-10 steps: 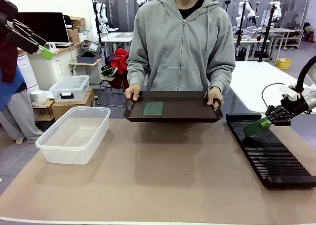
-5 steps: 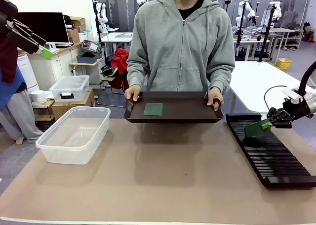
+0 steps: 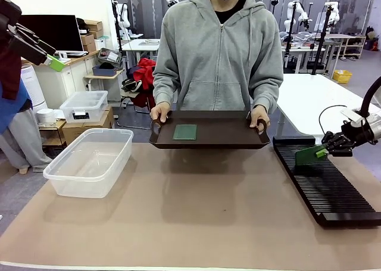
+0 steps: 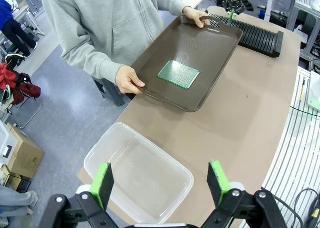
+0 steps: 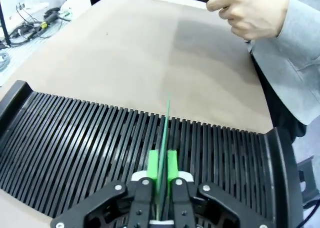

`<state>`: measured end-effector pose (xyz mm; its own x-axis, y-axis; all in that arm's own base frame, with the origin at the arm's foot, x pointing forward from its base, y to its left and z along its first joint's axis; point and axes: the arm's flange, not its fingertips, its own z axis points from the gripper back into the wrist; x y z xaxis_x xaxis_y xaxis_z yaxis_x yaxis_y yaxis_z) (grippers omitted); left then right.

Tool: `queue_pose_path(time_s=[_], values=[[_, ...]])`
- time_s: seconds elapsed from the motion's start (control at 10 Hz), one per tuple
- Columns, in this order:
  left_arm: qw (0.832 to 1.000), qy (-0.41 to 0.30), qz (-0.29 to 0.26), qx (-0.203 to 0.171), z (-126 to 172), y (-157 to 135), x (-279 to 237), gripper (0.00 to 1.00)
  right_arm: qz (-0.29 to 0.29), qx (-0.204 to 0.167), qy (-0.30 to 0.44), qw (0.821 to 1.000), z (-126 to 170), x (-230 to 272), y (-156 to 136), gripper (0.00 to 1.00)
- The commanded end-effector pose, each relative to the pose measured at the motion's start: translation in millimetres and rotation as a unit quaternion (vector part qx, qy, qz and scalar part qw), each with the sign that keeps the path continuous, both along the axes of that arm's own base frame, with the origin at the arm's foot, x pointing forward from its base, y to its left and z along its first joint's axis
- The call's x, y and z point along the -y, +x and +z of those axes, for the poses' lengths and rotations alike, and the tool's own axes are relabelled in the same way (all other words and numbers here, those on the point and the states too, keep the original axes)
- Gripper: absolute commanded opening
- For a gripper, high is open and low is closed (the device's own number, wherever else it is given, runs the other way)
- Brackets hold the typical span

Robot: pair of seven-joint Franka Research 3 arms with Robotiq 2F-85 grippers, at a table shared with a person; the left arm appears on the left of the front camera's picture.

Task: Sort PCBs into racks and boxes based on the side picked up.
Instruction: If the short side of the Blank PCB is picked up, insert it into the PCB Rack ; if the long side is picked up, place it in the Organizing box.

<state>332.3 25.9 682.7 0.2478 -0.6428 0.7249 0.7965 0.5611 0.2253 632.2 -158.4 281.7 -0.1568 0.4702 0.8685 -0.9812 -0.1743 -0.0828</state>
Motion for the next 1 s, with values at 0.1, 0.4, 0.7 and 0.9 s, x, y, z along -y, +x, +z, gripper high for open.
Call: queue_pose_path(time_s=[0.1,0.4,0.7,0.9], values=[[1.000,-0.001,0.001,-0.001,-1,0,-1,1.00,0.004,-0.003,-0.006,1.000,-8,-5,-2,0.23],[1.000,-0.001,0.001,-0.001,-1,0,-1,1.00,0.005,0.001,-0.006,1.000,-6,-5,-3,0.80],[1.000,-0.001,0.001,-0.001,-1,0,-1,1.00,0.004,0.018,-0.011,1.000,10,-1,-4,0.82],[1.000,-0.001,0.001,-0.001,-1,0,-1,1.00,0.010,0.031,-0.014,0.999,23,0,-8,1.00]])
